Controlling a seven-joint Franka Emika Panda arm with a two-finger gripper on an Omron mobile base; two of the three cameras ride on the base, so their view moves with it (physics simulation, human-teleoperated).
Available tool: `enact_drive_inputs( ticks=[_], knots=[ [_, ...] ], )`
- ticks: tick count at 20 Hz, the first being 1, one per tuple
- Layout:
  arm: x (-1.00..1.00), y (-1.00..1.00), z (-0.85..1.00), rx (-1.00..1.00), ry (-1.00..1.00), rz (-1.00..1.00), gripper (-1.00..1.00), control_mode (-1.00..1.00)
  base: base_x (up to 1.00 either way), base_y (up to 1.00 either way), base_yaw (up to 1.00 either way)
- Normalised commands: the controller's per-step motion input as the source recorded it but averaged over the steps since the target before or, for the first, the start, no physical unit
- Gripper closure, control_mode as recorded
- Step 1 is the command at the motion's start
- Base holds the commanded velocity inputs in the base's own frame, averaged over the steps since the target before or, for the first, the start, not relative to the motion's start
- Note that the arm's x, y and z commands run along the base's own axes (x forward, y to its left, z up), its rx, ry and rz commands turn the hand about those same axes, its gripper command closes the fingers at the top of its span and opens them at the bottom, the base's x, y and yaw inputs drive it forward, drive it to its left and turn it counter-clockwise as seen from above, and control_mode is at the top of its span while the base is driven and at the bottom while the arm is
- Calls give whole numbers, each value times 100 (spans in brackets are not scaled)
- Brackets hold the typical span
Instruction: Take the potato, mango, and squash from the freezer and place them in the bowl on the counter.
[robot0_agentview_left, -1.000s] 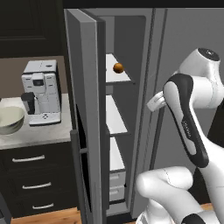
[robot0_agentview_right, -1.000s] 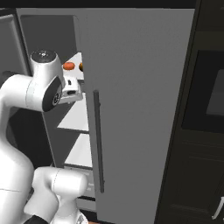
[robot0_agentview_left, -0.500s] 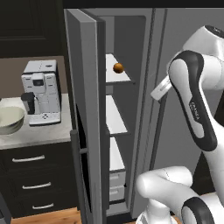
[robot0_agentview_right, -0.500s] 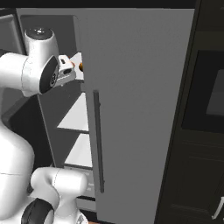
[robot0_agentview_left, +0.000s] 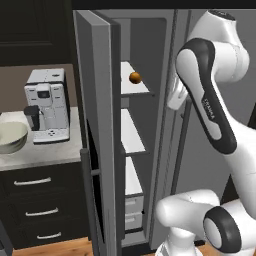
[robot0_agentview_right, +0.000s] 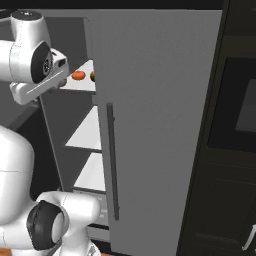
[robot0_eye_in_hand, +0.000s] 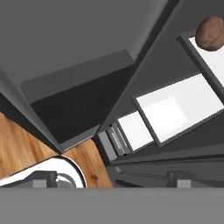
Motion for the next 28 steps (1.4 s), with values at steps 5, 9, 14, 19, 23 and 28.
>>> enact_drive_inputs(
  ticks=[5, 9, 14, 19, 23, 28],
  knots=[
    [21, 12, 0, -4, 0, 28, -100, -100, 0, 0, 0],
    [29, 16, 0, 0, 0, 10, -100, -100, 0, 0, 0],
    [27, 25, -10, 1, 0, 2, -100, -100, 0, 0, 0],
    [35, 14, -1, 0, 0, 0, -100, -100, 0, 0, 0],
    [34, 11, 0, 0, 0, 0, -100, -100, 0, 0, 0],
    [18, 13, 0, 0, 0, 0, -100, -100, 0, 0, 0]
  ],
)
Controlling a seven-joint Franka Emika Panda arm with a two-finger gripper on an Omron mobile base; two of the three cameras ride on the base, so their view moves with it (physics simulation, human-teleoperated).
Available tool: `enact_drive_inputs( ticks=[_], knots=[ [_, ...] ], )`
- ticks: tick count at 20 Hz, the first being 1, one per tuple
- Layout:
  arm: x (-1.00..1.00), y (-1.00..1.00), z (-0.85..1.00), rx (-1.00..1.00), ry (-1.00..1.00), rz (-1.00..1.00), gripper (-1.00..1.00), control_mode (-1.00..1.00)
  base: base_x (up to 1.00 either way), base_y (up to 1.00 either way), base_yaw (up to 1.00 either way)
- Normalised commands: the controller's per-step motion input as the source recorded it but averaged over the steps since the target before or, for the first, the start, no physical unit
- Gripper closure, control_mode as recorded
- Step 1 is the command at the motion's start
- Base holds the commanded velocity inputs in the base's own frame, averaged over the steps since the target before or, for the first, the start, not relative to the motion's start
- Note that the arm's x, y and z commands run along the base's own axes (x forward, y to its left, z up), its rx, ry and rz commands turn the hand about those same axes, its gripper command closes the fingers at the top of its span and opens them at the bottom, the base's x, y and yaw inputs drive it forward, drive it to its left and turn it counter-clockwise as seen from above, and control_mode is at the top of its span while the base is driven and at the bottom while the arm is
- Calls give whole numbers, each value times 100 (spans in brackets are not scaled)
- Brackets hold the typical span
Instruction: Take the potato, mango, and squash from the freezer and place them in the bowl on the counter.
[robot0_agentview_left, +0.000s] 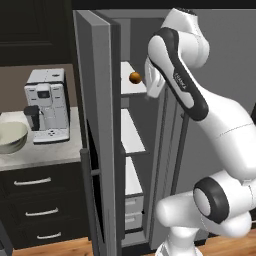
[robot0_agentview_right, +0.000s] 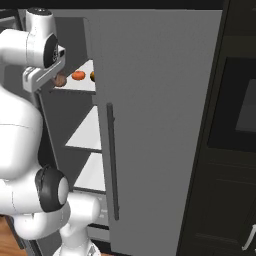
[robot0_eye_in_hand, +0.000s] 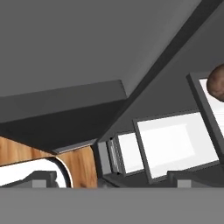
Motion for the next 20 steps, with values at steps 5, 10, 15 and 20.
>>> enact_drive_inputs(
  ticks=[5, 10, 15, 20],
  knots=[
    [24, 24, -3, 2, 0, 0, -100, -100, 0, 0, 0],
    [32, 17, -2, 3, 0, 0, -100, -100, 0, 0, 0],
    [25, 19, -16, 2, 0, 0, -100, -100, 0, 0, 0],
    [18, 20, -19, 0, 0, 0, -100, -100, 0, 0, 0]
  ],
)
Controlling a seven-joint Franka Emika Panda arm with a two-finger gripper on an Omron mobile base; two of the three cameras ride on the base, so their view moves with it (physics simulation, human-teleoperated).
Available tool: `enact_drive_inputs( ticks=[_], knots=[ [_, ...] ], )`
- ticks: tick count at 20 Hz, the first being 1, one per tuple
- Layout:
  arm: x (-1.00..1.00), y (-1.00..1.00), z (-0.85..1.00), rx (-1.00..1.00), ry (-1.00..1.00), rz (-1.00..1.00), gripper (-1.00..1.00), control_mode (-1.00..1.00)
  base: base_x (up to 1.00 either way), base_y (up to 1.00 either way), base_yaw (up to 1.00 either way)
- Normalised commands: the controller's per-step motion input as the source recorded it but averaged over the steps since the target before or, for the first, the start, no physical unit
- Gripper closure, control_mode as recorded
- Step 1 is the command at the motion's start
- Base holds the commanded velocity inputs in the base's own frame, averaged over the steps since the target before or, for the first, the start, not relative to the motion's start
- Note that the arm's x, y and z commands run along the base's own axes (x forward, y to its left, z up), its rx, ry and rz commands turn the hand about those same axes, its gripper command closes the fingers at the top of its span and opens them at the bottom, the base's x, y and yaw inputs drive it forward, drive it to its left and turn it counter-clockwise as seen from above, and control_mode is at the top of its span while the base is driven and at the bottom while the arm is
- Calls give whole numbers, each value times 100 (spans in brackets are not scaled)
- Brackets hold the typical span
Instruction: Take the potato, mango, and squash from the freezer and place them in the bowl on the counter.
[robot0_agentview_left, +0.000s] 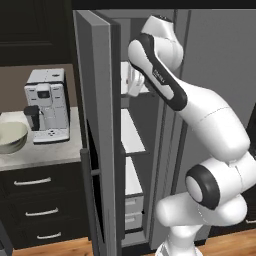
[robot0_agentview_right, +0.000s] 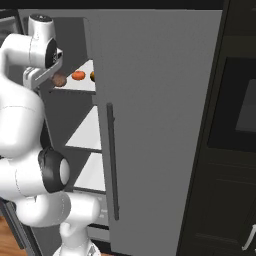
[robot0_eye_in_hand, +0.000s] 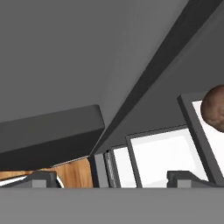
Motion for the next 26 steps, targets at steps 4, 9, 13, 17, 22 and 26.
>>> enact_drive_inputs(
  ticks=[4, 9, 13, 17, 22, 26],
  knots=[
    [21, 4, -7, 0, 0, 0, -100, -100, 0, 0, 0],
    [31, 0, -4, 0, 0, 0, -100, -100, 0, 0, 0],
    [34, 5, -8, 0, 0, 0, -100, -100, 0, 0, 0],
    [32, 9, -6, 0, 0, 0, -100, -100, 0, 0, 0],
    [37, 10, -4, 0, 0, 0, -100, -100, 0, 0, 0],
    [36, 13, -8, 0, 0, 0, -100, -100, 0, 0, 0]
  ],
)
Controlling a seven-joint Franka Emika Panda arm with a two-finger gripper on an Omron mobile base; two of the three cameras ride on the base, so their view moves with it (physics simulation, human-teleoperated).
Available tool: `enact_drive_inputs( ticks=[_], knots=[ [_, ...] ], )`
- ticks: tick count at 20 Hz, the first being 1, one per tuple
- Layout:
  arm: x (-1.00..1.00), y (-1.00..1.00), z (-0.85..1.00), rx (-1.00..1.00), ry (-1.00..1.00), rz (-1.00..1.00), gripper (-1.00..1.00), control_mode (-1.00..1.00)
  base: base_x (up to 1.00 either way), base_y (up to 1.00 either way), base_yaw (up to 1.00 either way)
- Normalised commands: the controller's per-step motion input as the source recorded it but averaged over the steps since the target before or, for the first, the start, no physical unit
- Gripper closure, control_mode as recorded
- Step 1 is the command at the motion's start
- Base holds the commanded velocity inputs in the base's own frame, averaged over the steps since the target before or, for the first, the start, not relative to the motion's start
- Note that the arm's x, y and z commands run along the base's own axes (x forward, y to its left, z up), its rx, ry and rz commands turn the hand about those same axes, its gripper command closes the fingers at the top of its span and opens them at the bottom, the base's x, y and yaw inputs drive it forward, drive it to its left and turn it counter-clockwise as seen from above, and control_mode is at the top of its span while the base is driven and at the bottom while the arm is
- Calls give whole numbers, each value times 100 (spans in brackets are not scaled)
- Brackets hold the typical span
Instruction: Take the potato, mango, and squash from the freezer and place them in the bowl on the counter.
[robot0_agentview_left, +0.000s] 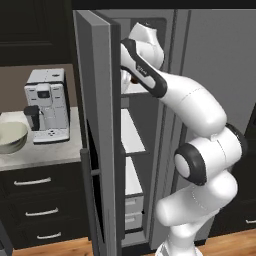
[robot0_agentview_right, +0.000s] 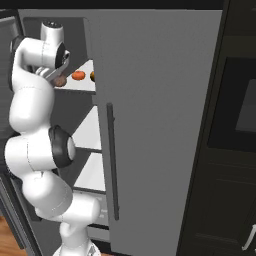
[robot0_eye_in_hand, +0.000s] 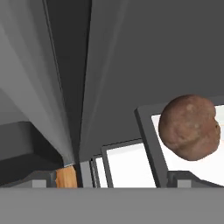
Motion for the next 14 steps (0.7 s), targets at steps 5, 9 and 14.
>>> enact_drive_inputs(
  ticks=[5, 9, 14],
  knots=[
    [28, 5, -14, 0, 0, 0, -100, -100, 0, 0, 0],
    [32, 4, -20, 0, 0, 0, -100, -100, 0, 0, 0],
    [39, 9, -10, 0, 0, 0, -100, -100, 0, 0, 0]
  ],
)
